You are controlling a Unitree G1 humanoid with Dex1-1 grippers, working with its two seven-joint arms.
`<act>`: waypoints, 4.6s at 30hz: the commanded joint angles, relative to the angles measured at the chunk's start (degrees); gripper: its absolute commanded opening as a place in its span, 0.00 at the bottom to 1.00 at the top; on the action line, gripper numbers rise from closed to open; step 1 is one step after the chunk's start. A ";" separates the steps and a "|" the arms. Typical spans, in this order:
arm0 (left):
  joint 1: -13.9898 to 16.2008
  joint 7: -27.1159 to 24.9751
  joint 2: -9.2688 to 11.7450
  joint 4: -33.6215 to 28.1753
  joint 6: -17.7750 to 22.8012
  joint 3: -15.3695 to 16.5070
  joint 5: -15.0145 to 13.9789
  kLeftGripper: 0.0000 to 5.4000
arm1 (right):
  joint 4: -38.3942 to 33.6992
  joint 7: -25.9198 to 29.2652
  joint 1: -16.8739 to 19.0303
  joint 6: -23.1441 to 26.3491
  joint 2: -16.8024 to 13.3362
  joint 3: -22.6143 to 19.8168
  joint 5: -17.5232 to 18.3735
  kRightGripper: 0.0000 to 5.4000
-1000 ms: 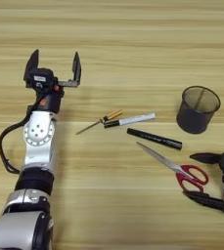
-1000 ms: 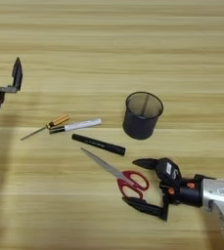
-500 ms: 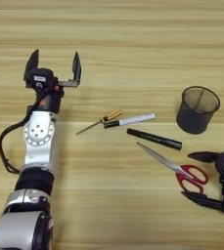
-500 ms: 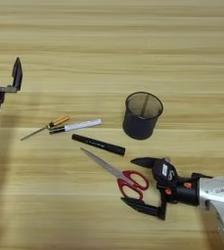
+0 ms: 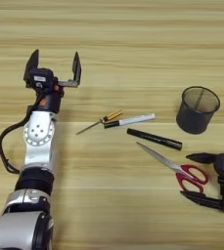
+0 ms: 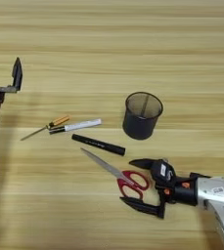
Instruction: Move the objects on the table
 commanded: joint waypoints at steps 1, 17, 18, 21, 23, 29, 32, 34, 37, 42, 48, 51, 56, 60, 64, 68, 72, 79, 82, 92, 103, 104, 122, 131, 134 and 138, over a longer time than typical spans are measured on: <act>-0.87 -0.30 0.29 0.44 -0.44 -0.03 0.29 1.00 | 2.04 0.70 1.58 2.97 -0.66 1.55 -1.24 0.83; -0.93 -0.27 0.28 0.57 -0.57 0.00 0.31 1.00 | 4.17 0.58 1.22 2.87 -0.47 2.10 -1.87 0.94; -0.94 -0.27 0.29 0.57 -0.57 0.00 0.31 1.00 | 4.26 0.60 1.19 2.85 -0.47 2.14 -1.87 0.93; -0.98 -0.29 0.31 0.61 -0.59 0.02 0.28 1.00 | 4.45 0.58 1.11 2.76 -0.47 2.23 -1.86 0.87; -1.03 -0.30 0.32 0.72 -0.62 0.03 0.27 1.00 | 4.61 0.54 1.03 2.66 -0.45 2.26 -1.88 0.83; -1.09 -0.30 0.35 0.82 -0.70 0.04 0.24 1.00 | 4.93 0.62 0.95 2.73 -0.60 2.39 -1.84 0.72; -1.10 -0.31 0.33 0.84 -0.73 0.02 0.26 1.00 | 5.14 0.76 0.95 2.76 -0.63 2.48 -1.82 0.72; -1.11 -0.31 0.33 0.86 -0.73 0.01 0.25 1.00 | 5.21 0.86 0.95 2.79 -0.63 2.52 -1.80 0.72; -1.14 -0.28 0.31 0.87 -0.73 0.00 0.26 1.00 | 5.29 0.98 0.92 2.78 -0.64 2.55 -1.80 0.72; -1.26 -0.25 0.29 1.05 -0.80 -0.01 0.30 1.00 | 5.37 1.09 0.81 2.65 -0.60 2.52 -1.76 0.72; -1.36 -0.19 0.27 1.09 -0.79 -0.06 0.37 1.00 | 4.24 1.42 0.76 2.57 -0.67 2.09 -0.82 0.72; -1.48 -0.16 0.27 1.22 -0.81 -0.06 0.41 1.00 | 2.22 1.81 0.77 2.97 -0.90 1.62 0.39 0.72; -1.73 -0.12 0.24 1.53 -0.89 -0.07 0.45 1.00 | -0.29 2.14 0.84 2.98 -1.38 0.96 1.25 0.72; -1.85 -0.16 0.28 1.71 -0.98 -0.03 0.41 1.00 | -2.52 2.39 1.06 3.12 -1.81 0.16 2.25 0.72; -1.74 -0.20 0.26 1.72 -1.07 -0.04 0.40 1.00 | -4.57 2.35 1.29 3.35 -2.59 -1.70 3.51 0.72; -1.66 -0.14 0.14 1.76 -1.11 -0.09 0.45 1.00 | -5.56 2.62 1.36 3.68 -2.51 -2.83 4.26 0.72; -1.61 -0.10 0.12 1.77 -1.15 -0.11 0.50 1.00 | -6.90 2.90 1.23 4.19 -2.11 -3.73 5.58 0.72; -1.72 -0.06 0.09 2.01 -1.29 -0.15 0.55 1.00 | -9.78 2.29 0.49 4.50 -2.85 -7.13 8.71 0.72; -1.79 -0.01 0.10 2.15 -1.35 -0.14 0.58 1.00 | -9.35 1.83 -0.06 4.23 -3.28 -8.59 8.64 0.72; -1.97 -0.01 0.19 2.65 -1.66 -0.08 0.56 1.00 | -2.82 2.09 -1.38 3.28 -3.20 -10.24 7.66 0.72; -2.02 -0.06 0.22 2.69 -1.71 -0.06 0.51 1.00 | 6.11 2.78 -3.98 1.56 -2.33 -10.37 6.64 0.72; -2.03 -0.10 0.23 2.73 -1.73 -0.05 0.49 1.00 | 6.65 2.81 -4.13 1.34 -2.32 -10.35 6.59 0.72; -2.11 0.00 0.16 2.72 -1.71 -0.12 0.61 1.00 | 11.48 2.22 -5.57 -0.49 -1.97 -9.38 3.63 0.72; -2.29 0.08 0.16 2.85 -1.68 -0.14 0.73 1.00 | 12.82 2.15 -6.13 -0.93 -1.41 -9.00 2.67 0.72; -2.35 0.11 0.14 2.91 -1.70 -0.13 0.76 1.00 | 12.88 2.22 -6.23 -0.96 -1.22 -9.09 2.53 0.77; -2.44 0.17 0.10 3.04 -1.78 -0.13 0.80 1.00 | 12.41 2.25 -6.38 -0.97 -1.04 -9.19 2.62 0.85</act>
